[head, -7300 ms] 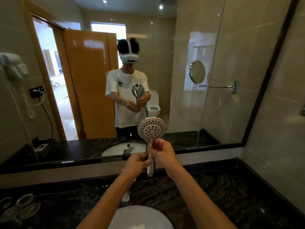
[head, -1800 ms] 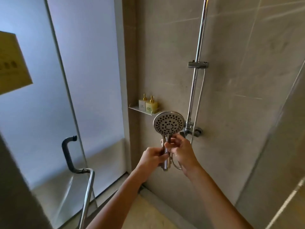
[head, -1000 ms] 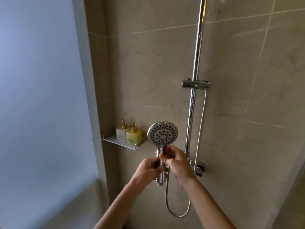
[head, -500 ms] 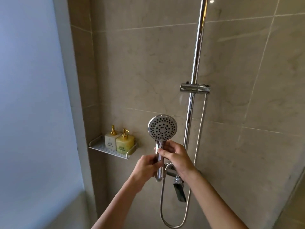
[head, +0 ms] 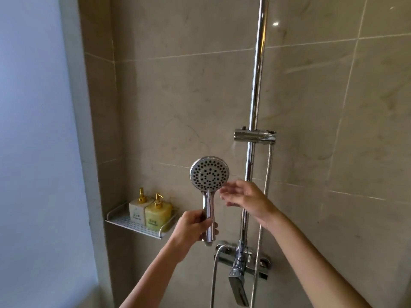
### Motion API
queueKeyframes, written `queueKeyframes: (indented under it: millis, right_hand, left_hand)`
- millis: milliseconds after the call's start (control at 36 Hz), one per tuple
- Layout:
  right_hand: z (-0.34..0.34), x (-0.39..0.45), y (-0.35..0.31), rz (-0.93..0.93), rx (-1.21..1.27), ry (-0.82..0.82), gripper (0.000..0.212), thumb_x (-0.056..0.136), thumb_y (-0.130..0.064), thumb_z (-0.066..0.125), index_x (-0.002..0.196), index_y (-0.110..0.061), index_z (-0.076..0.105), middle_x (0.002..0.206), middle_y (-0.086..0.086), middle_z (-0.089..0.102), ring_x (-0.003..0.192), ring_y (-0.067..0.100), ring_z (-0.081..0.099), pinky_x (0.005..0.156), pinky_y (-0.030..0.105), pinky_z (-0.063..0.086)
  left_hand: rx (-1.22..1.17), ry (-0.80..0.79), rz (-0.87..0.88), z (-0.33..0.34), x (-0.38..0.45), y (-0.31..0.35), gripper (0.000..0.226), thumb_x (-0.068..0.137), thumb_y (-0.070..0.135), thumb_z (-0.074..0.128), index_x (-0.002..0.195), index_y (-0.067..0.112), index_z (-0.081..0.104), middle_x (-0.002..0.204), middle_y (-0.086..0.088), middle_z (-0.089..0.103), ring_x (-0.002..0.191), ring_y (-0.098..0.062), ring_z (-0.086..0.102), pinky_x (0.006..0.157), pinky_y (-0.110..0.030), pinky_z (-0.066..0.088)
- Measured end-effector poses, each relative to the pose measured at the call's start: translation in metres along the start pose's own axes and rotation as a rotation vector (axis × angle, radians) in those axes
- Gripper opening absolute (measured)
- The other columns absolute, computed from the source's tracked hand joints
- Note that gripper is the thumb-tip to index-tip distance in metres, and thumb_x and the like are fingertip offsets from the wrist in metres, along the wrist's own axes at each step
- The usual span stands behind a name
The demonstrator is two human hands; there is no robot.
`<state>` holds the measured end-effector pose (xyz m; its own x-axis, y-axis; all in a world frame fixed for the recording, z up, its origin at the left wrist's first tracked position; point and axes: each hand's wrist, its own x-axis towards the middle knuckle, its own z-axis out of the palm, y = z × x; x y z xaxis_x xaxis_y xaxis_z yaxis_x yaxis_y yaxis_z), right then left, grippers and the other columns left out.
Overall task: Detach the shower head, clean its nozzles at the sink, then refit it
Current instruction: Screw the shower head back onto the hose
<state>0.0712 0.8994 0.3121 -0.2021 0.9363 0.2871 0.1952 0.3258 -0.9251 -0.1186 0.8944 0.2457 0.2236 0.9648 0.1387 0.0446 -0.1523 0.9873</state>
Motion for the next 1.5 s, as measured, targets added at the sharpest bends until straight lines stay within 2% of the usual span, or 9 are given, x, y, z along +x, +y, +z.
queueKeyframes:
  millis: [83, 250, 417, 528, 667, 889, 1111, 1278, 1500]
  right_hand:
    - [-0.028, 0.010, -0.011, -0.047, -0.014, 0.060, 0.029, 0.086, -0.009, 0.073, 0.114, -0.006, 0.065, 0.110, 0.013, 0.072, 0.106, 0.027, 0.069, 0.092, 0.038, 0.058]
    - [-0.085, 0.020, -0.031, -0.186, -0.010, 0.347, 0.013, 0.089, -0.002, 0.068, 0.102, -0.005, 0.068, 0.096, 0.015, 0.071, 0.083, 0.021, 0.066, 0.076, 0.030, 0.057]
    - [-0.119, 0.024, -0.028, -0.177, 0.006, 0.510, 0.008, 0.091, -0.001, 0.067, 0.095, -0.008, 0.065, 0.085, 0.010, 0.066, 0.071, 0.016, 0.061, 0.058, 0.019, 0.053]
    - [-0.125, 0.027, -0.014, -0.125, -0.040, 0.506, 0.011, 0.092, -0.014, 0.070, 0.100, -0.011, 0.063, 0.091, 0.006, 0.067, 0.070, 0.014, 0.065, 0.057, 0.022, 0.054]
    - [-0.122, 0.035, -0.002, -0.058, -0.064, 0.440, 0.006, 0.099, -0.018, 0.061, 0.103, -0.015, 0.062, 0.101, 0.008, 0.065, 0.068, 0.016, 0.066, 0.053, 0.023, 0.053]
    - [-0.121, 0.040, 0.002, -0.012, -0.128, 0.404, 0.013, 0.103, -0.021, 0.052, 0.095, -0.024, 0.061, 0.088, 0.009, 0.065, 0.064, 0.014, 0.067, 0.054, 0.026, 0.053]
    - [-0.126, 0.048, 0.003, -0.003, -0.102, 0.419, 0.023, 0.106, -0.013, 0.041, 0.099, -0.013, 0.062, 0.092, 0.004, 0.077, 0.049, 0.007, 0.062, 0.044, 0.020, 0.049]
    - [-0.125, 0.045, 0.005, -0.016, -0.054, 0.343, 0.022, 0.104, -0.026, 0.051, 0.101, -0.011, 0.066, 0.091, 0.005, 0.078, 0.059, 0.009, 0.062, 0.051, 0.024, 0.051]
    - [-0.130, 0.052, 0.008, -0.050, -0.096, 0.360, 0.018, 0.103, -0.020, 0.053, 0.097, -0.012, 0.068, 0.088, 0.006, 0.076, 0.050, 0.002, 0.056, 0.048, 0.020, 0.050]
  left_hand:
    - [-0.002, -0.005, 0.001, 0.002, 0.011, -0.001, 0.011, 0.094, -0.001, 0.057, 0.095, -0.005, 0.067, 0.086, -0.018, 0.074, 0.083, -0.035, 0.073, 0.077, -0.052, 0.059]
    - [-0.014, -0.033, 0.000, 0.008, 0.029, -0.002, 0.010, 0.095, 0.001, 0.058, 0.096, -0.002, 0.068, 0.088, -0.018, 0.074, 0.087, -0.038, 0.074, 0.078, -0.050, 0.061]
    - [-0.026, -0.046, 0.007, 0.016, 0.037, 0.003, 0.012, 0.095, -0.001, 0.056, 0.098, -0.007, 0.065, 0.087, -0.018, 0.073, 0.085, -0.036, 0.073, 0.077, -0.049, 0.060]
    - [-0.034, -0.046, 0.001, 0.021, 0.038, 0.005, 0.013, 0.096, -0.002, 0.054, 0.101, -0.010, 0.063, 0.089, -0.019, 0.072, 0.086, -0.035, 0.073, 0.075, -0.045, 0.060]
    - [-0.030, -0.044, 0.003, 0.025, 0.037, 0.004, 0.012, 0.096, -0.002, 0.055, 0.100, -0.010, 0.063, 0.089, -0.020, 0.072, 0.090, -0.038, 0.073, 0.078, -0.049, 0.059]
    - [-0.022, -0.037, 0.004, 0.027, 0.036, 0.005, 0.012, 0.096, -0.001, 0.055, 0.100, -0.008, 0.064, 0.090, -0.020, 0.073, 0.091, -0.039, 0.073, 0.080, -0.050, 0.060]
    - [-0.038, -0.032, 0.008, 0.029, 0.037, 0.009, 0.012, 0.096, -0.001, 0.055, 0.101, -0.008, 0.064, 0.091, -0.020, 0.073, 0.088, -0.035, 0.074, 0.075, -0.043, 0.061]
    - [-0.055, -0.034, 0.012, 0.028, 0.038, 0.010, 0.013, 0.096, -0.001, 0.055, 0.102, -0.008, 0.064, 0.089, -0.018, 0.074, 0.088, -0.034, 0.074, 0.073, -0.039, 0.060]
    - [-0.036, -0.047, 0.024, 0.031, 0.038, 0.009, 0.013, 0.095, -0.001, 0.056, 0.101, -0.009, 0.064, 0.088, -0.018, 0.072, 0.088, -0.036, 0.073, 0.076, -0.047, 0.060]
